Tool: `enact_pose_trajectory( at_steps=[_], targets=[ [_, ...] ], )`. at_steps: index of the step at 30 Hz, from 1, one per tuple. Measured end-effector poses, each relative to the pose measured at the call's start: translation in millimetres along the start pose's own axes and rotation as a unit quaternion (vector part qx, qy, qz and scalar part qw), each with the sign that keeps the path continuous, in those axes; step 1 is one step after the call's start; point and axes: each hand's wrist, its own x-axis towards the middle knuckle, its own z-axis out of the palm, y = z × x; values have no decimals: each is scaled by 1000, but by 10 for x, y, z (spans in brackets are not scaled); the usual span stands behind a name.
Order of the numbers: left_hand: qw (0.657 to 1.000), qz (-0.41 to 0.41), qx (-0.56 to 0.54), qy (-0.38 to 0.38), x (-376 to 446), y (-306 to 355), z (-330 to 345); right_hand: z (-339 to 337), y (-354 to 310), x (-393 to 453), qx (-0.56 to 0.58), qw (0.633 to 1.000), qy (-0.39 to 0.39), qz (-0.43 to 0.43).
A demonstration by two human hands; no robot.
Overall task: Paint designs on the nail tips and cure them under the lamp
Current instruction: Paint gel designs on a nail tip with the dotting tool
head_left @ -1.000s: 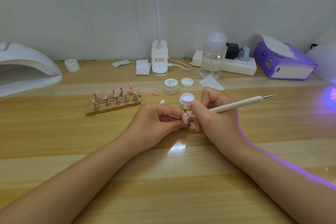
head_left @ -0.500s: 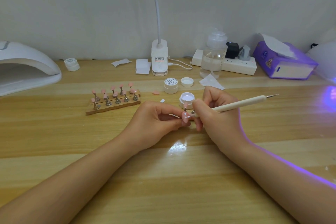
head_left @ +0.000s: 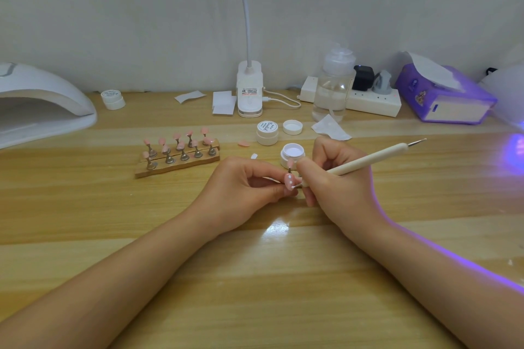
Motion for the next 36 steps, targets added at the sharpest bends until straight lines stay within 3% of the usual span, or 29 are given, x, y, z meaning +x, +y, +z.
enact_pose_trajectory(
  at_steps=[36],
  targets=[
    [1000,-9,25,11,5,-5,-1,15,-20,-2,-2,1000,3,11]
  ],
)
